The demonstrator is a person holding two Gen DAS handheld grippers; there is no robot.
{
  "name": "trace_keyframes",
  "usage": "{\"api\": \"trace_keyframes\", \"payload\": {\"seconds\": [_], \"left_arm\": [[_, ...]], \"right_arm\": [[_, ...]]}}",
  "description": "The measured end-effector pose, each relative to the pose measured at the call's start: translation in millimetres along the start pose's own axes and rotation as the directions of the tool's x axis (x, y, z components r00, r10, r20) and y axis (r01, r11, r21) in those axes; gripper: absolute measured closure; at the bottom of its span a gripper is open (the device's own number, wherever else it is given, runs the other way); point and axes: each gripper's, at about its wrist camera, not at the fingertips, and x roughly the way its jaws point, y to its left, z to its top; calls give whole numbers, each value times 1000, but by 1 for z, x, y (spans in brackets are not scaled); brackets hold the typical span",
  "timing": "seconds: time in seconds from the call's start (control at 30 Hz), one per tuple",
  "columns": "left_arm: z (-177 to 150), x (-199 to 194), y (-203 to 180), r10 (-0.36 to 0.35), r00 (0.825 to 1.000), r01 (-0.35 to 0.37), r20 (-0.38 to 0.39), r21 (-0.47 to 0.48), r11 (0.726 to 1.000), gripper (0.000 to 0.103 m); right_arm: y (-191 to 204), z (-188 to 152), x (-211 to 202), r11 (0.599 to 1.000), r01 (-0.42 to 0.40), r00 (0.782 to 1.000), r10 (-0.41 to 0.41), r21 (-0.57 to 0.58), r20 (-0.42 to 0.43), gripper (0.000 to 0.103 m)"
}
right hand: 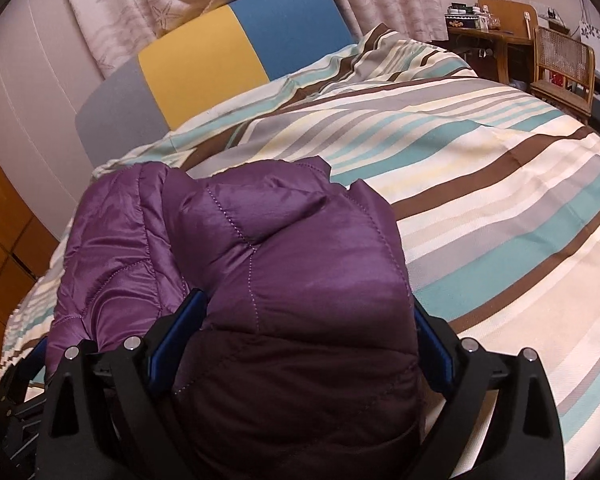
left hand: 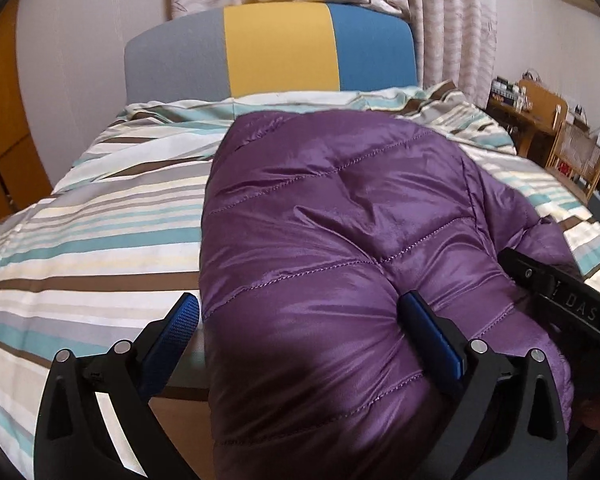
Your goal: Fold large clothes
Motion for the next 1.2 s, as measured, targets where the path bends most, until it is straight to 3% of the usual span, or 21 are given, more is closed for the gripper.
{"api": "trace_keyframes", "payload": {"seconds": [0.33, 0.53, 0.6, 0.73, 0.83, 0.87, 0.97, 1.07, 1.2], "left_arm": [[-12, -36, 33, -136, 991, 131, -17, -186, 974, 3], [-17, -41, 55, -175, 984, 160, -35, -257, 953, 3], [-21, -34, 60, -235, 970, 205, -66, -300, 932, 3], [-25, -18, 66, -367, 924, 289, -111, -425, 858, 3], [-25, -12, 54, -444, 884, 351, -146, -421, 836, 3], [-25, -12, 48, -455, 877, 363, -157, -405, 839, 3], [-20, -21, 25, -403, 900, 344, -164, -296, 891, 7], [-16, -34, 16, -393, 909, 353, -138, -245, 903, 25], [-8, -52, 10, -386, 918, 364, -92, -191, 911, 36]], "right_arm": [[-16, -9, -22, 991, -109, 994, 110, 81, -8, 6], [-28, -24, -37, 962, -237, 968, 246, 136, -46, 6], [-29, -25, -37, 956, -257, 962, 267, 142, -53, 6], [-24, -24, -33, 952, -281, 953, 291, 124, -79, 12], [-22, -23, -29, 941, -311, 942, 324, 130, -89, 19], [-23, -23, -28, 938, -320, 938, 334, 134, -91, 21], [-24, -24, -27, 921, -360, 922, 375, 148, -93, 30], [-25, -24, -31, 905, -391, 911, 406, 165, -71, 35], [-22, -28, -41, 889, -424, 899, 436, 171, -36, 36]]}}
